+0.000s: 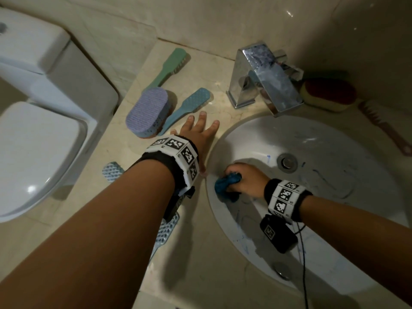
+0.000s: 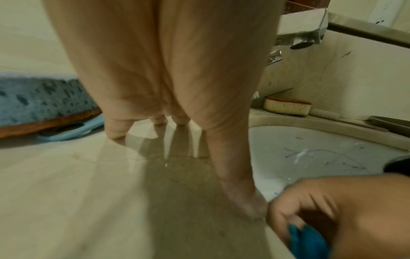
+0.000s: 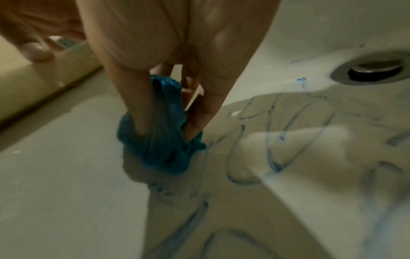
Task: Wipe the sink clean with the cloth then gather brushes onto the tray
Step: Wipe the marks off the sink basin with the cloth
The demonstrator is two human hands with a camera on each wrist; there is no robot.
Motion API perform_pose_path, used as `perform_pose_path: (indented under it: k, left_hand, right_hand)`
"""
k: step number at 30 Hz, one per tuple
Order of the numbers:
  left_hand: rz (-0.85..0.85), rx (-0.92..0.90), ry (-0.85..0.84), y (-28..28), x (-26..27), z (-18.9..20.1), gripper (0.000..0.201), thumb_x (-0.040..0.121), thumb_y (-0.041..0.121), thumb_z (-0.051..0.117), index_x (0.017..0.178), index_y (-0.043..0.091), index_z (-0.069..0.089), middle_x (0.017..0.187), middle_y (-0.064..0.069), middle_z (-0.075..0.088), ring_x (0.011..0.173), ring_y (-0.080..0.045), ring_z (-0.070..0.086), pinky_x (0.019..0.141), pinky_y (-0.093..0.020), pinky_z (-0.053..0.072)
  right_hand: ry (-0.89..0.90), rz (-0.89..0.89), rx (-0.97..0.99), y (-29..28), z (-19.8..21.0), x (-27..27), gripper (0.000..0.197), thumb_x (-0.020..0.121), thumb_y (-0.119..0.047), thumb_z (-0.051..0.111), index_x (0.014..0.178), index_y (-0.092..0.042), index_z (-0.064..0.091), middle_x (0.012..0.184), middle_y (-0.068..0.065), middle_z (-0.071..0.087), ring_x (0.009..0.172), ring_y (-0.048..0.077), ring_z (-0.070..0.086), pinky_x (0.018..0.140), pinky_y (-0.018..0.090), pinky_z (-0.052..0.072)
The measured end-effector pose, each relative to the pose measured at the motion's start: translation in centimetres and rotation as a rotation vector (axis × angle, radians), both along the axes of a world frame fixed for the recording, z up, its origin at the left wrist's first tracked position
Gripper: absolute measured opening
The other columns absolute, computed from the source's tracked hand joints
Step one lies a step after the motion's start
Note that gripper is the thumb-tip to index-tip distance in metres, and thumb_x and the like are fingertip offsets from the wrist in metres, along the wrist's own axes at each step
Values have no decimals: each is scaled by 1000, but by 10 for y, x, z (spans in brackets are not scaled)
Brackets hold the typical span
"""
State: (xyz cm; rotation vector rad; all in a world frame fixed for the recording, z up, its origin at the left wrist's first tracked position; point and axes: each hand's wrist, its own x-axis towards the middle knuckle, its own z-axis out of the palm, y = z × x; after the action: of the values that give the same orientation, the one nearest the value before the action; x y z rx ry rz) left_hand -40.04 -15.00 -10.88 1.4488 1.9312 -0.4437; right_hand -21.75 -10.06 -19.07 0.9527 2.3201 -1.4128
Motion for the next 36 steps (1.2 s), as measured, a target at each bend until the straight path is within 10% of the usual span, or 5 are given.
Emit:
perform_pose_path:
  k: [5,15,24,36]
  left_hand:
    - [8,5,-8,-1,0,1,133,62,30,87,148,34,-15,155,-2,-28,144,-30,-19,110,-65,12]
    - [3,8,-1,-1,0,-1,135,60,33,87,147,35,-16,155,-2,-28,144,-31,-18,109,-65,13]
    - [10,3,3,-1,2,4,131,63,30,86,148,34,-14,155,-2,-27,145,-31,-18,110,-64,13]
    - [13,7,-9,-1,1,1,132,62,29,86,148,35,-14,156,-1,-26,145,-31,-18,109,-65,13]
  right_hand:
    - [-126,300,-14,-24,4,14,29,76,-12,72,104,-11,63,100,0,54,92,13,52,70,18,37]
    - [70,-194,223,2,-24,-8,15,74,-2,68,87,-5,63,96,13,59,88,27,56,76,27,41]
    - [-122,226,131,-16,-14,15,22,83,-15,64,104,-10,70,111,9,65,106,23,58,94,27,43]
    - [104,-587,7,47,-34,5,28,78,4,65,98,-16,61,99,4,62,97,22,59,79,25,44]
